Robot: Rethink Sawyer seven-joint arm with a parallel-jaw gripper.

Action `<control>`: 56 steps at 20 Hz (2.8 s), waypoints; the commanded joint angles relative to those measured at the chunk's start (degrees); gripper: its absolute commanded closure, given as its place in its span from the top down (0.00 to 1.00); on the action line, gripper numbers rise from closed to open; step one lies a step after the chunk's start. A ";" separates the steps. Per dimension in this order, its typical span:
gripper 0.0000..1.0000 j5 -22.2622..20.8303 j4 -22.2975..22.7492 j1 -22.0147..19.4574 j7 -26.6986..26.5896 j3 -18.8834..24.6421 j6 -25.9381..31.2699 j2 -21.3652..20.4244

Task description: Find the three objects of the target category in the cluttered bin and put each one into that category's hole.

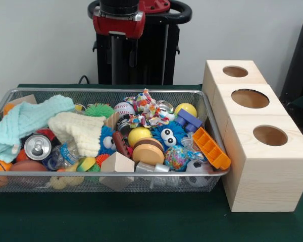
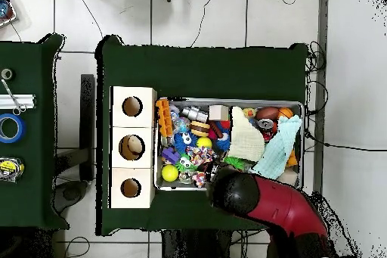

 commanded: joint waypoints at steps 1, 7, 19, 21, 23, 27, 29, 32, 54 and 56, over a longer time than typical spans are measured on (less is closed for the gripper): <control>1.00 -1.14 -1.23 -3.89 -1.47 8.50 -4.32 -1.67; 1.00 -2.58 -7.63 3.10 8.20 0.01 -2.03 0.22; 1.00 0.71 -9.02 4.72 6.21 -1.13 -2.89 1.76; 1.00 2.11 -9.66 3.04 2.35 1.25 4.68 1.89; 1.00 1.50 -9.65 2.14 0.11 2.57 5.68 2.47; 1.00 1.66 -7.89 0.32 -0.14 4.79 3.13 4.02; 1.00 1.64 -7.62 -0.39 -0.13 5.67 2.34 3.95; 1.00 0.68 -8.22 -1.56 -0.50 7.42 -0.46 5.69; 1.00 -0.65 -8.13 3.13 7.05 9.03 -12.93 14.51; 1.00 -0.27 -7.32 3.87 7.95 8.77 -14.10 14.77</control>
